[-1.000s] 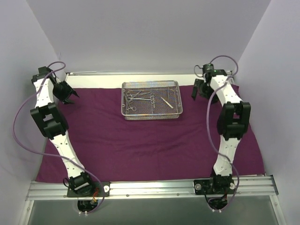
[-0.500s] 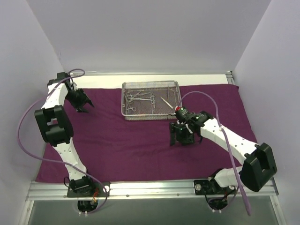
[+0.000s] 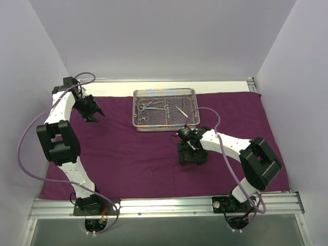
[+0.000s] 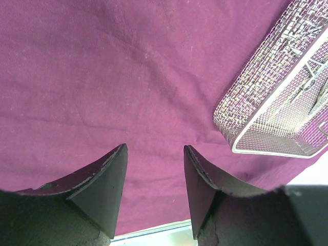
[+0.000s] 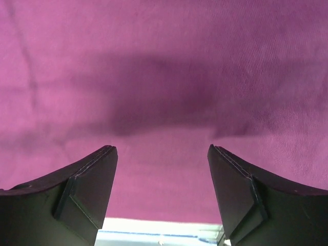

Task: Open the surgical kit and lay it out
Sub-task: Smooth out the surgical kit at the center of the board, then pick up the container from the surgical kit, then place the container in the surgical kit.

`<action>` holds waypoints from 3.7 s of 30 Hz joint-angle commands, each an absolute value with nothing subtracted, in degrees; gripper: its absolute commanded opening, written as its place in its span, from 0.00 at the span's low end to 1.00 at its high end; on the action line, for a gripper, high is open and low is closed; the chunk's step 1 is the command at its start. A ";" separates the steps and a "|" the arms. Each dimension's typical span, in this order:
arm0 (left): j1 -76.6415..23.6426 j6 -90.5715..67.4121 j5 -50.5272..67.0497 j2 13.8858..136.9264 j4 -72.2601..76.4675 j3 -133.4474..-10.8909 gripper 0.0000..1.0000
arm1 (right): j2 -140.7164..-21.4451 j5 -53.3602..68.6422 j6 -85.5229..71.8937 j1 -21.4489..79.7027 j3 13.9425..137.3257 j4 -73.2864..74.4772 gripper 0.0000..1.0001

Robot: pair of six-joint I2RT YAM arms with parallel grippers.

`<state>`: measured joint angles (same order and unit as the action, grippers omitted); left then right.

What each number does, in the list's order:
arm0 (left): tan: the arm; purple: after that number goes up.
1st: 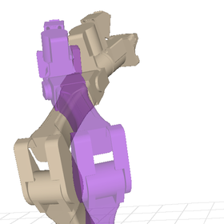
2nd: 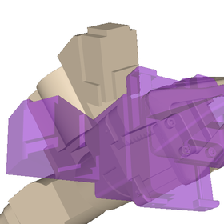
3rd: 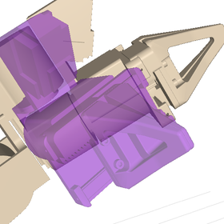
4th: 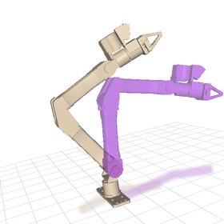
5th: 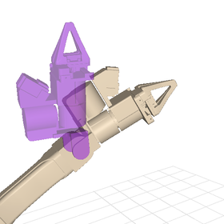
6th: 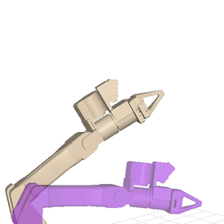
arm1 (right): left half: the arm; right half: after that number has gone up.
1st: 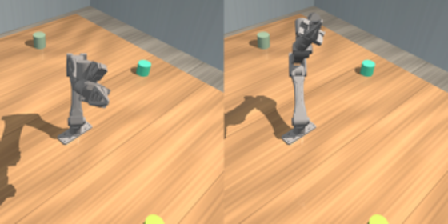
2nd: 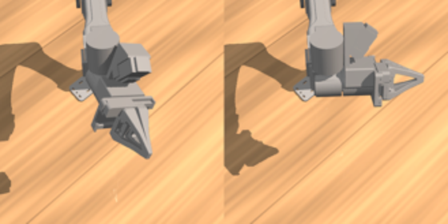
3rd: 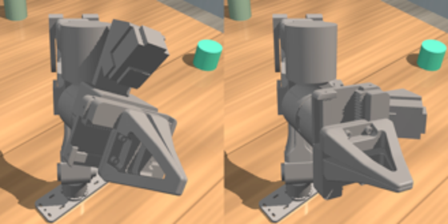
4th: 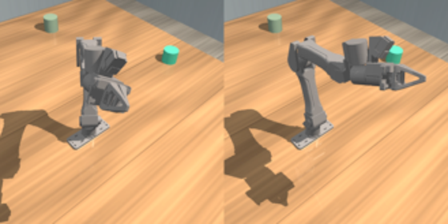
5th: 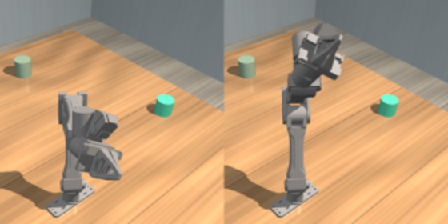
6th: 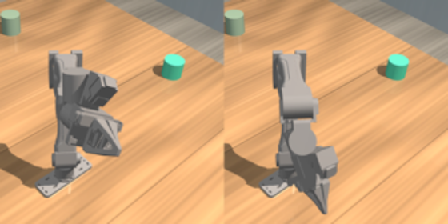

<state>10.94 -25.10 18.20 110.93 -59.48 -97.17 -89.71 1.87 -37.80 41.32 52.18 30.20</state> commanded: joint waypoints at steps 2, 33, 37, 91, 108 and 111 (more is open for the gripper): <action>10.63 -23.82 18.98 108.37 -59.24 -98.79 0.57 | -92.89 -3.69 -39.90 42.63 51.33 30.50 0.73; 10.63 -22.06 18.63 113.02 -59.15 -100.19 0.56 | -93.86 -6.95 -28.32 20.67 58.37 34.81 0.80; 10.63 -20.92 18.02 112.85 -59.50 -100.63 0.57 | -94.83 -5.62 -24.27 14.51 57.74 33.22 0.82; -9.06 -25.75 13.11 129.48 -55.19 -132.36 0.02 | -134.22 4.13 -15.90 18.19 133.86 33.13 0.00; 6.94 -18.64 8.70 110.48 -58.10 -103.20 0.06 | -127.79 10.90 -21.61 33.13 120.50 26.90 0.00; 8.87 -17.32 8.62 111.09 -57.40 -101.78 0.08 | -129.19 10.72 -22.41 35.06 120.41 25.50 0.00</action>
